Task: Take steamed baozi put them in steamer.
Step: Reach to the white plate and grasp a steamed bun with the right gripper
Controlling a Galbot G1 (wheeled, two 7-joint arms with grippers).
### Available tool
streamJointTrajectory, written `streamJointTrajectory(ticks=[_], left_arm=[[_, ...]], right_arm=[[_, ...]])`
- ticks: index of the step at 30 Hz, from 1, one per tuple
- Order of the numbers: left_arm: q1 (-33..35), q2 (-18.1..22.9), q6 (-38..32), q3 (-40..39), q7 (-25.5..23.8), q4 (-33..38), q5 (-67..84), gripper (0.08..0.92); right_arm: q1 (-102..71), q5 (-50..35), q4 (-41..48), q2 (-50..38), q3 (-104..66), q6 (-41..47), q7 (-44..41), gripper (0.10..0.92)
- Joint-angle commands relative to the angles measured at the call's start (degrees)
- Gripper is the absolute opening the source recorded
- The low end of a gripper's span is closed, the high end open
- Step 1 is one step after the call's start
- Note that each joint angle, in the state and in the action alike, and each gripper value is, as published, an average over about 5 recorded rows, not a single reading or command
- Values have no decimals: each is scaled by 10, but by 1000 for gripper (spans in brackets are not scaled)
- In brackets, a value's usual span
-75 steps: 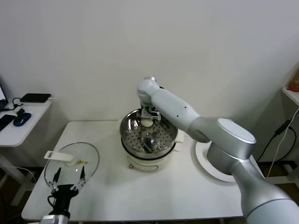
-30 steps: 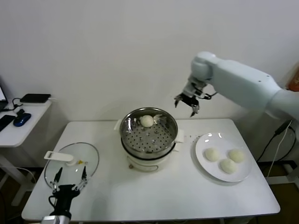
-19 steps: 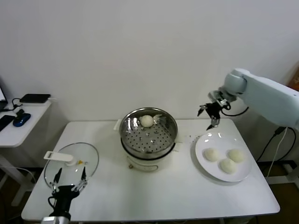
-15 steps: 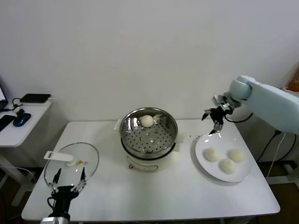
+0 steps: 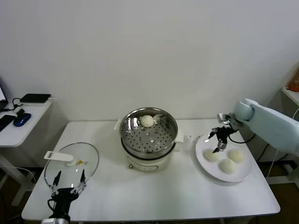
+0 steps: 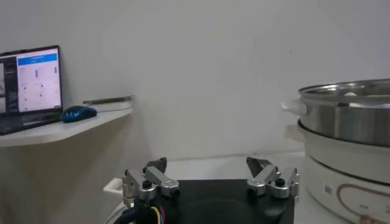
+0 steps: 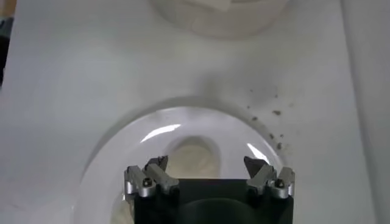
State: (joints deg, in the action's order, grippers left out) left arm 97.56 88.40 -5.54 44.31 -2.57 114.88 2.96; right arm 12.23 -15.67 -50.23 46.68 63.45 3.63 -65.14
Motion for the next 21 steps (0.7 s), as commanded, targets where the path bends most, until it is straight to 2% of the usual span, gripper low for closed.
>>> streamJointTrajectory(ticks=[1,11,21], left_arm=[[-1,0,0,0,0,-2,1,823],[-1,0,-2,0,0,-7,2,823],[-6,1,-1,-1,0,-10,0,823]], right_arm=[[-44,35,31,5,-29,2,1,823],[-56,80,85,40,-62,-30,1,823],[-65,97,97,59,-70,-37,-6,823]])
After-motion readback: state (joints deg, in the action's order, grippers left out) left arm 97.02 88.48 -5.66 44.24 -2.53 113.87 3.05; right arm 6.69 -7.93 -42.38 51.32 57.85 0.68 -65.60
